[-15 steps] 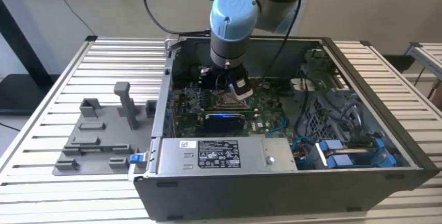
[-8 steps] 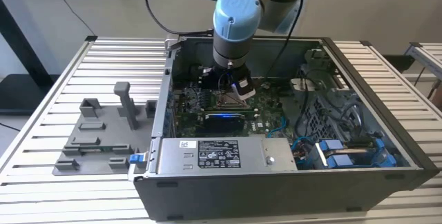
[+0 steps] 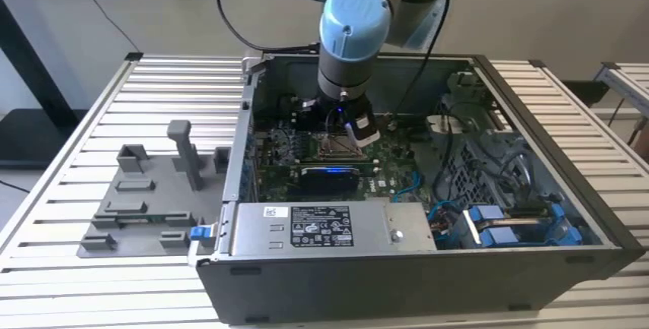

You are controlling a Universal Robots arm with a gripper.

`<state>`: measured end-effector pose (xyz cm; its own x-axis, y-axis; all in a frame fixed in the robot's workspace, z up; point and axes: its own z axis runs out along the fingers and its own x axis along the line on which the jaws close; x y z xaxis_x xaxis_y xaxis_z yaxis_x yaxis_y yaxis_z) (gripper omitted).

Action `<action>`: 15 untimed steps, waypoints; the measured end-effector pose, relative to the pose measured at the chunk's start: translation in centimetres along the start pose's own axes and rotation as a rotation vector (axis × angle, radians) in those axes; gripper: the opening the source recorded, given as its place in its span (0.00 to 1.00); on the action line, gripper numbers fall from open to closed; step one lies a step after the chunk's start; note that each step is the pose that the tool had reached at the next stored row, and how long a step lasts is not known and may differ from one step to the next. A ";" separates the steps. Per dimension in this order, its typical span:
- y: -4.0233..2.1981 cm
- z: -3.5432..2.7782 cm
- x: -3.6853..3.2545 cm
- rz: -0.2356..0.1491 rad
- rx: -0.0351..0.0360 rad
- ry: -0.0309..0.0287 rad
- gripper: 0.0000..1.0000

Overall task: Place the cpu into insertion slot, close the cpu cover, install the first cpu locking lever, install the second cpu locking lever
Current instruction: 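Install the first cpu locking lever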

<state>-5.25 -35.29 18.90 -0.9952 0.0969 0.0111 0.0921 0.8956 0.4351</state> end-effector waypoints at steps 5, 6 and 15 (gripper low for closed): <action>-0.03 0.00 -0.14 0.000 0.0006 0.0000 0.11; -0.02 0.02 -0.27 0.000 0.0006 0.0000 0.11; 0.07 0.07 -1.35 0.000 0.0005 -0.0001 0.11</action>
<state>-3.90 -35.33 18.86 -0.9952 0.0971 0.0111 0.0923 0.8958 0.4347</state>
